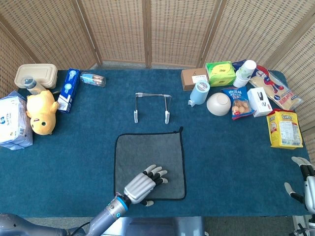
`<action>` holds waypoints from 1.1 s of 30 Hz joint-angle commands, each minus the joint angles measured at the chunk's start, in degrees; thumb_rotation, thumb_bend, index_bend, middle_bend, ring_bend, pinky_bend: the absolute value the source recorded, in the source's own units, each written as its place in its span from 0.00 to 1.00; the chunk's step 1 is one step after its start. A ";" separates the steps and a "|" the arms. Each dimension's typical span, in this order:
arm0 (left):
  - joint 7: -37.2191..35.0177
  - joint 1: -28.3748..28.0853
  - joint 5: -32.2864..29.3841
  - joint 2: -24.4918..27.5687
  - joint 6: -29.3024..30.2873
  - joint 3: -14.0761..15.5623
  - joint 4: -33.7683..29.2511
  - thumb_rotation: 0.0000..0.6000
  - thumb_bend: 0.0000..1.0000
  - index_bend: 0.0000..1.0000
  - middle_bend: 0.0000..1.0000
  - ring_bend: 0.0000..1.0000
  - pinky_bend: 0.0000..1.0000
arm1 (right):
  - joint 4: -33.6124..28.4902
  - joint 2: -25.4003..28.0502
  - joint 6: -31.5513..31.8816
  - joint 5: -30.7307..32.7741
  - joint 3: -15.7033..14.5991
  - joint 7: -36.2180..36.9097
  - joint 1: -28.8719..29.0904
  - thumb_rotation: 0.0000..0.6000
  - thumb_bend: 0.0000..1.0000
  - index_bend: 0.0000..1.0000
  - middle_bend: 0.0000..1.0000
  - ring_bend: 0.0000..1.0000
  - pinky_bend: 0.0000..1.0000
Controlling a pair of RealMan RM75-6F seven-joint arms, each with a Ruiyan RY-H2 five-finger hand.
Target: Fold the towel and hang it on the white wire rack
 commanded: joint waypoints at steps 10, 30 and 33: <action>1.21 -0.74 -1.32 -1.84 -0.37 -0.71 2.37 1.00 0.23 0.23 0.12 0.05 0.00 | 0.13 0.07 0.20 0.26 0.06 0.25 -0.43 1.00 0.22 0.22 0.23 0.27 0.37; 0.01 -0.16 0.87 -2.94 2.91 -0.96 4.43 1.00 0.27 0.26 0.16 0.08 0.00 | -0.02 0.07 0.57 0.28 0.05 0.18 -1.00 1.00 0.23 0.22 0.22 0.27 0.37; -0.81 -0.08 1.73 -2.95 3.32 -0.86 4.69 1.00 0.30 0.29 0.16 0.09 0.01 | -0.06 0.08 0.66 0.21 0.03 0.21 -1.09 1.00 0.23 0.22 0.22 0.27 0.37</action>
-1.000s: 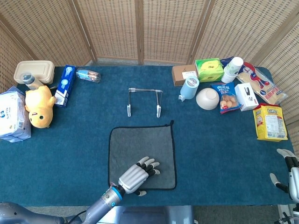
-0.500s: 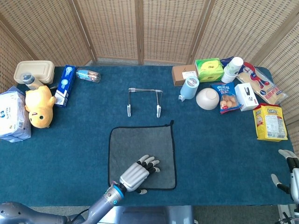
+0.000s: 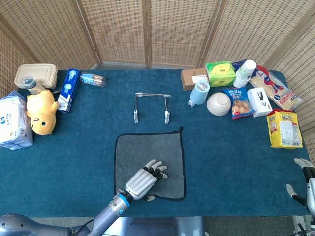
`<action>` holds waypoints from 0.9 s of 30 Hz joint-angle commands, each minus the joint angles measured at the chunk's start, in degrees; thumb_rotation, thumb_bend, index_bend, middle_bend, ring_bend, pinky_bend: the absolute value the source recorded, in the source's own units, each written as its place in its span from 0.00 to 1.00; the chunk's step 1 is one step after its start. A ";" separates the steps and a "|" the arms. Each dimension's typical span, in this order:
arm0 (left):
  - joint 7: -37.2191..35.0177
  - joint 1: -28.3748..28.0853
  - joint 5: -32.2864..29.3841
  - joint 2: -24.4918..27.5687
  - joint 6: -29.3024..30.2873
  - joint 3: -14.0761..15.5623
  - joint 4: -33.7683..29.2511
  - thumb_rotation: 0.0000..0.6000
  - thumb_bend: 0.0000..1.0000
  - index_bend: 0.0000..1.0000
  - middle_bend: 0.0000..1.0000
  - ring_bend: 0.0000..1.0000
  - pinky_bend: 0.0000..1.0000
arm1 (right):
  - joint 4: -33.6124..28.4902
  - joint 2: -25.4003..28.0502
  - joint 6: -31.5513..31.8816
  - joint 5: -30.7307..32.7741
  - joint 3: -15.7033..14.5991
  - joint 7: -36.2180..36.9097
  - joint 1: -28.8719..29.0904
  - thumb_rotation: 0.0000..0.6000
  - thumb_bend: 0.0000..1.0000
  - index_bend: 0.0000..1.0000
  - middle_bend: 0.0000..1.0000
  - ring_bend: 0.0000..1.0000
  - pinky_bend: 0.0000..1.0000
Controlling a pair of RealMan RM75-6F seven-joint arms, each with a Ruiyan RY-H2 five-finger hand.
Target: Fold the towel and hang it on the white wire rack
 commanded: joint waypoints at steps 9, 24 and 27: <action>-1.06 0.40 1.31 0.18 0.85 0.29 0.32 1.00 0.36 0.37 0.18 0.11 0.03 | 0.08 -0.04 0.09 0.02 -0.02 0.25 -0.25 1.00 0.22 0.22 0.22 0.27 0.37; -1.48 0.53 0.65 0.37 0.27 -0.03 0.33 1.00 0.46 0.49 0.22 0.14 0.04 | -0.20 0.08 0.16 0.18 0.07 0.14 -0.54 1.00 0.22 0.22 0.22 0.27 0.37; -1.60 0.68 0.70 0.18 0.65 -0.23 0.42 1.00 0.48 0.56 0.26 0.16 0.05 | -0.25 0.01 0.10 0.19 0.09 0.13 -0.52 1.00 0.23 0.22 0.22 0.27 0.37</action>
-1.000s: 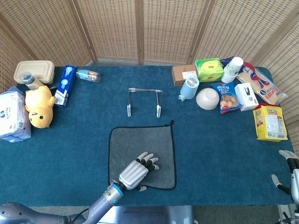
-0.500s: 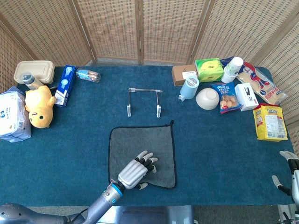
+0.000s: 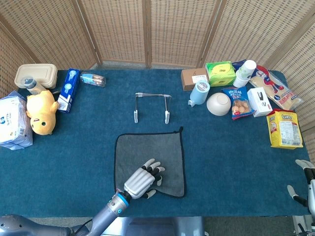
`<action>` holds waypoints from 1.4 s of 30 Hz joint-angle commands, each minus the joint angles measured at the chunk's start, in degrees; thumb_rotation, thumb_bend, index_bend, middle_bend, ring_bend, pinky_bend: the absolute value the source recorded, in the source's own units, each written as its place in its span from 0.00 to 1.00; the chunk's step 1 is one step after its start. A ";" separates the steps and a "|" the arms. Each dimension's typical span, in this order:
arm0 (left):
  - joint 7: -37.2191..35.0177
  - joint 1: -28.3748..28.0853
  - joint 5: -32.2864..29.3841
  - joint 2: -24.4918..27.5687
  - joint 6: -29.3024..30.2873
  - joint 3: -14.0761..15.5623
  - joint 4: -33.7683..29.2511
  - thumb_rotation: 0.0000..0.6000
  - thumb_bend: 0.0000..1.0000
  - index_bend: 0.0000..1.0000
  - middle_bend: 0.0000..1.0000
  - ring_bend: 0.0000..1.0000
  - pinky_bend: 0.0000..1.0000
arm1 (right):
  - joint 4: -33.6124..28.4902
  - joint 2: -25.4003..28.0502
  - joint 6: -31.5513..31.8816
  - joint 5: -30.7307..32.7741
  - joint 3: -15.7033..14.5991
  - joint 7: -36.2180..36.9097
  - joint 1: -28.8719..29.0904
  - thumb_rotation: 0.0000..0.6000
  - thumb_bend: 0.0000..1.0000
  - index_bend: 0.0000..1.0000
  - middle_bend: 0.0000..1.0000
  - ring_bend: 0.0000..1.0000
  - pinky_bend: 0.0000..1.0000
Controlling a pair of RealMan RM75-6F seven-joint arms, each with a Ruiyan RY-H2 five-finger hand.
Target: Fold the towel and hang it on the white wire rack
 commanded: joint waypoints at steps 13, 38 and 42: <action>0.49 -0.32 -1.56 2.06 0.23 -2.26 -2.76 1.00 0.52 0.61 0.29 0.16 0.05 | 1.00 -1.00 -1.25 0.37 0.17 0.50 0.58 1.00 0.23 0.22 0.22 0.27 0.37; 0.40 -9.24 -6.30 2.72 -4.51 -12.75 5.74 1.00 0.50 0.58 0.17 0.00 0.00 | 2.39 -1.95 -1.48 1.13 -0.16 1.87 -0.22 1.00 0.22 0.22 0.22 0.27 0.37; 0.82 -10.41 -6.95 2.42 -4.86 -13.06 7.60 1.00 0.50 0.58 0.17 0.00 0.00 | 2.56 -1.98 -1.50 1.31 -0.17 2.07 -0.38 1.00 0.22 0.22 0.22 0.27 0.37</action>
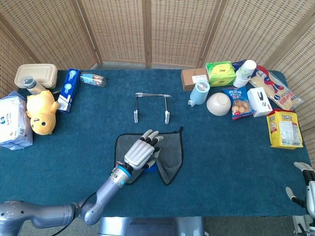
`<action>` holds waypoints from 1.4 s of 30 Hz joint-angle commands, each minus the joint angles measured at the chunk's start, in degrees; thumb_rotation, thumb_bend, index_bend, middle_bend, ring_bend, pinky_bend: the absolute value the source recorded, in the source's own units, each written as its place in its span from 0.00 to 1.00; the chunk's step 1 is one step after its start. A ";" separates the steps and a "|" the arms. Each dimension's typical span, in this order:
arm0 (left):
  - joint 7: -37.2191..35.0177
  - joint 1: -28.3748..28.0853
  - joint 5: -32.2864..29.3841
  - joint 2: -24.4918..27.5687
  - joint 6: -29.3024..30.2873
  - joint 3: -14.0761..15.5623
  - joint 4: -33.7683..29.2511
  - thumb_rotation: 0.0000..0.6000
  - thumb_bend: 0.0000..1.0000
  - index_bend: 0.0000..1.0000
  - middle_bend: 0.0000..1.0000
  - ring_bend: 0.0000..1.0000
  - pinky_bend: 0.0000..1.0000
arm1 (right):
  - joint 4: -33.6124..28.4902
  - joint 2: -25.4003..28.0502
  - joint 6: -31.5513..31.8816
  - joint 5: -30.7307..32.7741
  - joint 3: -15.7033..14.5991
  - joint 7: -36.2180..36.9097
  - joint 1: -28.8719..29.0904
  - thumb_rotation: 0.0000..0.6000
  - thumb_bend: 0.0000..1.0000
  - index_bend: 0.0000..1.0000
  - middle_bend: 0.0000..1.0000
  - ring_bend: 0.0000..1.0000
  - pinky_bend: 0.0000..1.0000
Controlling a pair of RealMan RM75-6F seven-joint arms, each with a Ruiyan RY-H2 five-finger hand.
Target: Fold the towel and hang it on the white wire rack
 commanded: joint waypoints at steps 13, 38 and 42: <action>-1.08 -4.85 -2.71 -3.78 -1.90 -2.15 11.53 1.00 0.49 0.57 0.15 0.00 0.00 | 0.11 0.10 0.07 0.71 -0.12 0.16 -0.79 1.00 0.22 0.22 0.22 0.27 0.37; -5.74 -10.46 -4.17 -9.36 -4.26 -3.66 24.30 1.00 0.48 0.56 0.14 0.00 0.00 | -1.46 1.03 0.67 1.28 -0.03 -0.76 -1.84 1.00 0.22 0.22 0.22 0.27 0.37; -6.17 -10.78 -4.20 -9.57 -4.32 -3.61 24.99 1.00 0.48 0.55 0.14 0.00 0.00 | -1.68 1.08 0.76 1.33 0.00 -0.95 -1.94 1.00 0.22 0.22 0.22 0.27 0.37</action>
